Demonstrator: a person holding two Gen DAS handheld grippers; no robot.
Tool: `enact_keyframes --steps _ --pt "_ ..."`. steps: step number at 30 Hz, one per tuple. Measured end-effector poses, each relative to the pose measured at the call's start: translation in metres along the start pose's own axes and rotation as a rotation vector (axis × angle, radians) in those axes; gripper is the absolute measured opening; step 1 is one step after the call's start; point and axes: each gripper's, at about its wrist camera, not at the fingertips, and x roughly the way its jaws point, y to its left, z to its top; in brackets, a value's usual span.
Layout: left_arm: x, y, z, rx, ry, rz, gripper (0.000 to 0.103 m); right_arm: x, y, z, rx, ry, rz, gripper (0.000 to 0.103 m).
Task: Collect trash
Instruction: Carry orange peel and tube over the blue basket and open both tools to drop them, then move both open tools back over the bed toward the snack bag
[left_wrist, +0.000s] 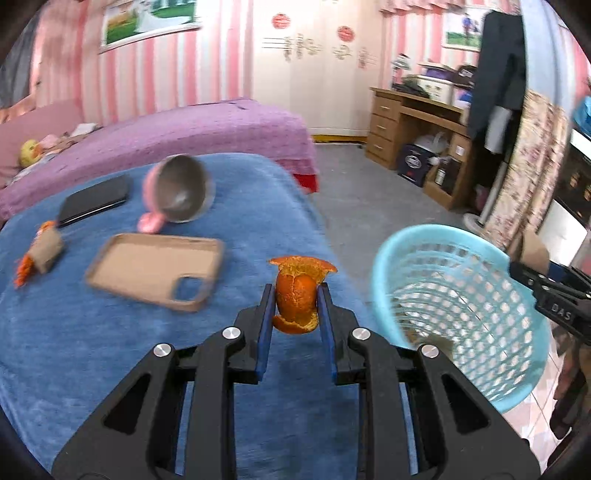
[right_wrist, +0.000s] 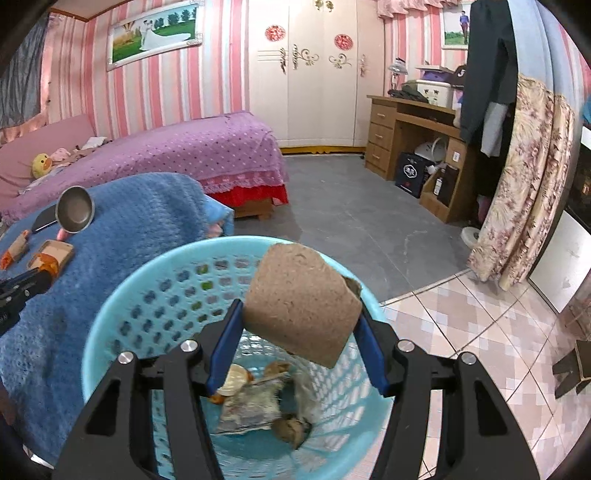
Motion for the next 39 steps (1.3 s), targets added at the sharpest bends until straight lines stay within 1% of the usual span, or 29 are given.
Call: enact_keyframes --steps 5,9,11,12,13,16,19,22,27,31,32,33,34,35,37,39 --pt "0.014 -0.047 0.008 0.039 0.009 -0.060 0.022 0.002 -0.018 0.000 0.057 -0.011 -0.009 0.058" --pt "0.024 -0.084 0.012 0.085 0.009 -0.089 0.024 0.002 -0.024 -0.001 0.081 -0.019 -0.007 0.058" --pt "0.027 -0.093 0.013 0.108 0.017 -0.093 0.047 0.002 -0.024 -0.002 0.082 -0.022 -0.007 0.058" --pt "0.029 -0.096 0.015 0.117 0.016 -0.089 0.066 0.002 -0.024 -0.002 0.084 -0.024 -0.005 0.058" --pt "0.026 -0.096 0.016 0.121 -0.010 -0.063 0.074 0.002 -0.025 -0.002 0.087 -0.025 -0.005 0.058" --pt "0.022 -0.086 0.019 0.121 -0.032 -0.026 0.083 0.001 -0.024 -0.003 0.093 -0.029 -0.003 0.058" --pt "0.018 -0.068 0.022 0.088 -0.032 -0.004 0.088 0.001 -0.021 -0.003 0.089 -0.033 0.002 0.058" --pt "0.012 -0.049 0.023 0.071 -0.041 0.035 0.091 -0.001 -0.017 -0.002 0.082 -0.038 0.006 0.059" --pt "0.000 -0.023 0.020 0.060 -0.060 0.092 0.093 -0.001 -0.004 0.003 0.061 -0.046 0.016 0.060" --pt "-0.009 0.002 0.021 0.032 -0.065 0.130 0.094 0.000 0.011 0.005 0.043 -0.047 0.022 0.061" --pt "-0.011 0.005 0.021 0.028 -0.067 0.137 0.094 0.000 0.014 0.006 0.042 -0.048 0.026 0.063" --pt "-0.013 0.010 0.020 0.025 -0.068 0.145 0.094 0.000 0.017 0.006 0.044 -0.052 0.029 0.070" --pt "-0.017 0.018 0.021 0.023 -0.070 0.156 0.094 -0.001 0.020 0.007 0.045 -0.056 0.030 0.074" --pt "-0.020 0.021 0.020 0.022 -0.074 0.165 0.094 -0.002 0.024 0.007 0.043 -0.063 0.025 0.083" --pt "-0.026 0.033 0.018 0.018 -0.083 0.188 0.096 -0.002 0.031 0.008 0.036 -0.064 0.023 0.086" --pt "-0.032 0.049 0.018 0.005 -0.089 0.208 0.096 0.000 0.038 0.009 0.040 -0.061 0.027 0.092"
